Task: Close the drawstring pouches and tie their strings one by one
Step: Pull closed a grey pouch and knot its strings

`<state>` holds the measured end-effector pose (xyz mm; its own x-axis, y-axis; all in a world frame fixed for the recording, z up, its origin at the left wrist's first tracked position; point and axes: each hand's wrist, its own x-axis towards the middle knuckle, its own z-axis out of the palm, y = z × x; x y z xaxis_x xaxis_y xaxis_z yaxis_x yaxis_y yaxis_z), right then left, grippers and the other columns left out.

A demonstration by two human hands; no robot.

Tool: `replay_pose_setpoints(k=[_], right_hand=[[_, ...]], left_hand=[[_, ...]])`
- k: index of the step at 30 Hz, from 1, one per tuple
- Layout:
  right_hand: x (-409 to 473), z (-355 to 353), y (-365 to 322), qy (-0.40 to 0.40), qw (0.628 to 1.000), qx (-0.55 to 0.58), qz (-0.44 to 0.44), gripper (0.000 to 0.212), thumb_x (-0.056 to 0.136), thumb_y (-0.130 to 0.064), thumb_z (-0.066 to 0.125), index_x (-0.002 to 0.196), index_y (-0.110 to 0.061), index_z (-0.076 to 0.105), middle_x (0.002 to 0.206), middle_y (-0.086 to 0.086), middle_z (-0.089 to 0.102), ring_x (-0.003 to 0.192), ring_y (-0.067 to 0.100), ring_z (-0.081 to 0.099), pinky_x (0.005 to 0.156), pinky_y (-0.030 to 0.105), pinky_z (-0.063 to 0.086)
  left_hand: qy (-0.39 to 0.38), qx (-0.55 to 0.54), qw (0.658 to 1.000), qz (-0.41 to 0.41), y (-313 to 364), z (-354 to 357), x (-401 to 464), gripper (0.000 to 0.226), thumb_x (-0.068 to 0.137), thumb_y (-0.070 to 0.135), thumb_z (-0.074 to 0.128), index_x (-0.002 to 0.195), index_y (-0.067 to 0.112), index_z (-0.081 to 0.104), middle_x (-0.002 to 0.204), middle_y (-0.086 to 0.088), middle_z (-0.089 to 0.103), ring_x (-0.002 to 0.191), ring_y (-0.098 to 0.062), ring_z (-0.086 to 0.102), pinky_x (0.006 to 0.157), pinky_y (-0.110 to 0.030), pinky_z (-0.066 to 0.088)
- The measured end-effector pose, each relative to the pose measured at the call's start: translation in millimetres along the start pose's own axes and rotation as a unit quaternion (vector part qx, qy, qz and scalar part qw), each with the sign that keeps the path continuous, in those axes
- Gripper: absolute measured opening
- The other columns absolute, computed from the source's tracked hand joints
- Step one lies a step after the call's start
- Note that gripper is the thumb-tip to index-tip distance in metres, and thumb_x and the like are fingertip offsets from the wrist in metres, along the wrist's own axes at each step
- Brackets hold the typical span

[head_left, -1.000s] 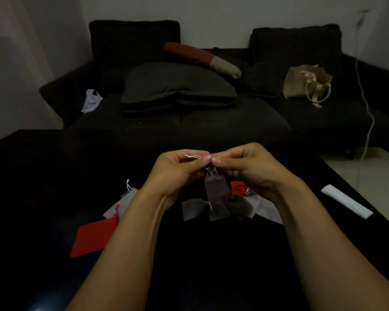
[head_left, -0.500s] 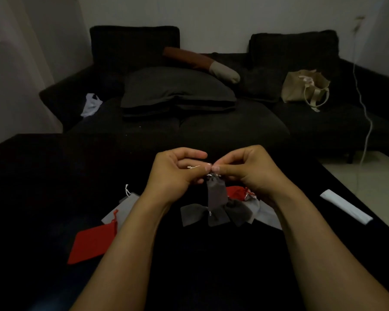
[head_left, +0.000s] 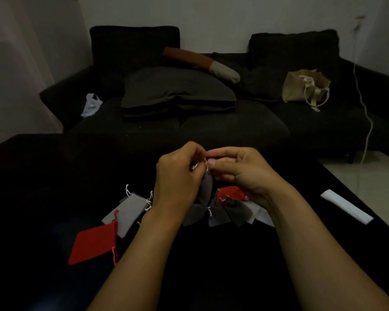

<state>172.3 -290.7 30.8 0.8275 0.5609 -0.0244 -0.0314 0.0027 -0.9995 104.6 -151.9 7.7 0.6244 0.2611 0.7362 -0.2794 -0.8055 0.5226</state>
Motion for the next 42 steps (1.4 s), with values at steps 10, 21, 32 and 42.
replay_pose_setpoints(k=[10, 21, 32, 42], right_hand=[[-3, 2, -1, -0.023, 1.000, -0.008, -0.012, 0.017, 0.094, -0.019, 0.062, 0.096, -0.006, 0.073, 0.080, 0.008, 0.065, 0.065, 0.011, 0.059, 0.062, 0.023, 0.048], [5, 6, -5, 0.074, 0.989, 0.127, 0.003, 0.028, 0.097, -0.017, 0.047, 0.075, -0.008, 0.061, 0.088, 0.013, 0.071, 0.086, 0.030, 0.064, 0.076, 0.041, 0.052], [7, -1, -4, 0.061, 0.937, 0.340, 0.061, 0.035, 0.099, -0.025, 0.046, 0.065, -0.018, 0.045, 0.056, -0.004, 0.042, 0.046, 0.005, 0.022, 0.043, 0.018, 0.010], [3, 6, -10, 0.045, 0.976, 0.213, 0.006, 0.034, 0.099, -0.020, 0.045, 0.065, -0.016, 0.044, 0.056, -0.001, 0.042, 0.045, 0.009, 0.031, 0.043, 0.021, 0.024]], left_hand=[[0.088, -0.085, 0.992, -0.012, 6, 0, 1, 0.014, 0.081, 0.002, 0.075, 0.088, 0.012, 0.070, 0.083, 0.007, 0.070, 0.080, -0.001, 0.068, 0.072, -0.013, 0.053], [0.021, -0.089, 0.994, -0.050, -9, -10, 11, 0.013, 0.087, 0.009, 0.072, 0.097, 0.016, 0.076, 0.082, 0.011, 0.071, 0.074, 0.000, 0.069, 0.070, -0.012, 0.054], [-0.134, -0.076, 0.986, -0.058, -13, -11, 12, 0.019, 0.098, 0.012, 0.056, 0.083, 0.015, 0.068, 0.057, 0.004, 0.057, 0.044, -0.005, 0.055, 0.048, -0.013, 0.044], [-0.209, -0.193, 0.940, -0.189, -10, -15, 9, 0.023, 0.103, 0.018, 0.046, 0.090, 0.013, 0.064, 0.068, -0.001, 0.061, 0.055, -0.011, 0.059, 0.052, -0.023, 0.050]])
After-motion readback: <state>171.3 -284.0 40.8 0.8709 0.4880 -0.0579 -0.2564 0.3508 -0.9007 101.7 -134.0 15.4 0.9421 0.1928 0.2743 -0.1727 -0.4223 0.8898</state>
